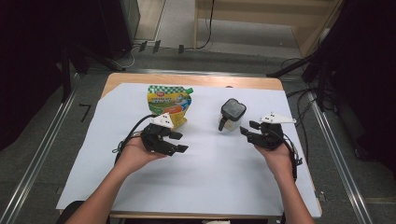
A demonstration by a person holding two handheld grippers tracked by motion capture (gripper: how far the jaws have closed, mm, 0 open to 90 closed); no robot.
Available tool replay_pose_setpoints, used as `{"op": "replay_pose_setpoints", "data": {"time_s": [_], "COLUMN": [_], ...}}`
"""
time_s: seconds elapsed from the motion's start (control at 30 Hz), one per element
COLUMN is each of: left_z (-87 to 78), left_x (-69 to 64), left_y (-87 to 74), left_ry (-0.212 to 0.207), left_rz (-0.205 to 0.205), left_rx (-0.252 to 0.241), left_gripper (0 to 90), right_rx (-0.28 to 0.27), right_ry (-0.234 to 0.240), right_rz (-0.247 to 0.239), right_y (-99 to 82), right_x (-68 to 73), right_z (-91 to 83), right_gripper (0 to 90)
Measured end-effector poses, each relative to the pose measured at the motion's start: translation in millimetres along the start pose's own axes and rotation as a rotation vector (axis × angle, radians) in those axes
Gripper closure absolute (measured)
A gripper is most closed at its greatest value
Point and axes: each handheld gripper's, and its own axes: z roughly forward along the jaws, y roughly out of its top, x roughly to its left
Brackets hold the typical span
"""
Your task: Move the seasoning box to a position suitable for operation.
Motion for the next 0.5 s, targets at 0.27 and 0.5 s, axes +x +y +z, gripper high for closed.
{"op": "replay_pose_setpoints", "data": {"time_s": [0.27,0.5], "left_z": [-3.6,-3.0], "left_x": [-0.5,-1.2], "left_y": [0.0,0.0], "left_ry": [-0.002,0.007], "left_rz": [-0.003,0.009], "left_rx": [-0.017,-0.011], "left_gripper": [45.1,45.1], "right_rx": [0.08,0.116], "right_ry": [0.077,0.085], "right_rz": [0.044,-0.029], "right_y": [5.3,8.8], "right_x": [-16.7,-21.0], "right_z": [17.9,34.6], "right_gripper": [37.6,20.2]}}
